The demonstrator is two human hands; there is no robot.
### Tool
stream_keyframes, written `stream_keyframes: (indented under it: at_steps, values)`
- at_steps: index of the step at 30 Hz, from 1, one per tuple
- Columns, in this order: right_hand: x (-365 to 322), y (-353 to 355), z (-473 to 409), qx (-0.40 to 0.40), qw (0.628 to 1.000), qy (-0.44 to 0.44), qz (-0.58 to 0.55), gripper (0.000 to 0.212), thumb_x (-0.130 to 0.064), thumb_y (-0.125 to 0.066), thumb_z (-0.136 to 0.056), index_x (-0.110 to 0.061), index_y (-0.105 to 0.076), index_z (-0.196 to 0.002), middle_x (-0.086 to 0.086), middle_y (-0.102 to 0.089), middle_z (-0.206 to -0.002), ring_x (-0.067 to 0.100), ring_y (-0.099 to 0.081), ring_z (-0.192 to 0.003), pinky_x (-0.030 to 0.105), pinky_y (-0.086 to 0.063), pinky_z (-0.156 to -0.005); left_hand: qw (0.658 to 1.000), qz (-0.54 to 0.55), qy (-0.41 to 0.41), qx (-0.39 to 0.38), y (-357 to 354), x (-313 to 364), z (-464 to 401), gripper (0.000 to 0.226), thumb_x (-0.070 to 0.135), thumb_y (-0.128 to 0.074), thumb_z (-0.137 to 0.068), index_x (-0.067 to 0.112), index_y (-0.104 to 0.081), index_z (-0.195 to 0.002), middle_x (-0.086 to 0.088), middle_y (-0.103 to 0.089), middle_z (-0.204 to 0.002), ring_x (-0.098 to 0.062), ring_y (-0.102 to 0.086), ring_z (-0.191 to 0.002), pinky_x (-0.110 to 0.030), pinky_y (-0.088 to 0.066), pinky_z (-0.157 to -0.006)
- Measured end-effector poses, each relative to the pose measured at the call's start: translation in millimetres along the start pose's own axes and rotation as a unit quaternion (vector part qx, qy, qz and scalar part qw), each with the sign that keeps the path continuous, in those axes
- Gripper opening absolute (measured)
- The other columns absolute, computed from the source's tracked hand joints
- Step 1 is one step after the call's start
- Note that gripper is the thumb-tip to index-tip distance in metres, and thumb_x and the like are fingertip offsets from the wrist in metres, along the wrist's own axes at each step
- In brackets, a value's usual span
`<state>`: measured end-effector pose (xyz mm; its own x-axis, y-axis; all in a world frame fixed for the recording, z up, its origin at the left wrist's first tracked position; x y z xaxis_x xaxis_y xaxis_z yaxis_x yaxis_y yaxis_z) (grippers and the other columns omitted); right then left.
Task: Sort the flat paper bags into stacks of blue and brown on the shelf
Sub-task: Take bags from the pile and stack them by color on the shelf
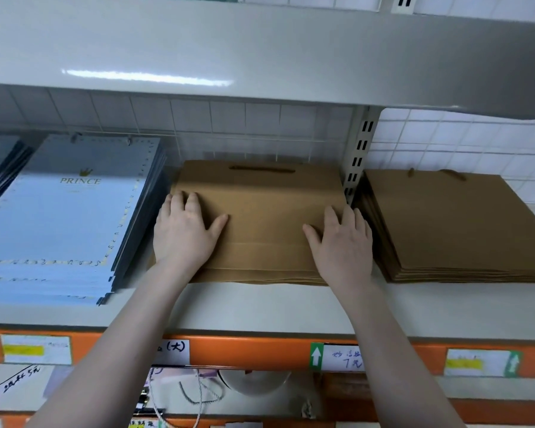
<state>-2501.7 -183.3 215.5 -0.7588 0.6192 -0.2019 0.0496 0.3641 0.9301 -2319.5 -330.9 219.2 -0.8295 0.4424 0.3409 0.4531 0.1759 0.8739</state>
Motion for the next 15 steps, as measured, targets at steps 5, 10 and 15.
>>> stream_keyframes:
  at_steps: [5, 10, 15]
  values:
    - [-12, 5, 8, 0.009, 0.999, 0.034, -0.021, 0.057, -0.047, -0.037, -0.097, -0.011, -0.036, -0.142, 0.018, -0.036, -0.146, 0.032, -0.026, -0.139, 0.041, -0.019, -0.115, 0.999, -0.014, -0.018, 0.032, 17, -5, 17, 0.073, 0.052, -0.05, -0.089, 0.005, -0.035, -0.143, -0.017, -0.029, -0.151, -0.031, -0.018, -0.142, -0.039, -0.015, -0.115]
    - [-47, -1, 28, 0.003, 0.994, 0.099, -0.052, 0.055, -0.044, -0.04, -0.097, -0.012, -0.037, -0.142, 0.016, -0.037, -0.146, 0.031, -0.028, -0.138, 0.041, -0.021, -0.115, 0.997, -0.029, 0.004, 0.073, 40, -28, 46, 0.071, 0.043, -0.058, -0.087, 0.002, -0.038, -0.141, -0.022, -0.031, -0.149, -0.035, -0.021, -0.141, -0.043, -0.019, -0.114]
    - [-92, -9, 57, 0.027, 0.985, 0.136, -0.103, 0.05, -0.035, -0.058, -0.09, -0.004, -0.053, -0.129, 0.023, -0.051, -0.132, 0.038, -0.044, -0.127, 0.047, -0.034, -0.107, 0.994, -0.049, 0.024, 0.092, 63, -69, 72, 0.063, 0.032, -0.065, -0.085, 0.001, -0.045, -0.136, -0.024, -0.035, -0.146, -0.038, -0.024, -0.139, -0.045, -0.021, -0.113]
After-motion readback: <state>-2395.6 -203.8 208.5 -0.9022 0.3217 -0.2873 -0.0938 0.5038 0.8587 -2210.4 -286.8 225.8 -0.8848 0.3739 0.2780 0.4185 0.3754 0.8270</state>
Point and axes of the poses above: each hand's wrist, its own z-axis away from the middle knuckle, its own y-axis out of the back of the hand, x = y × z, the point moved 5 cm from there along -z, towards the middle knuckle
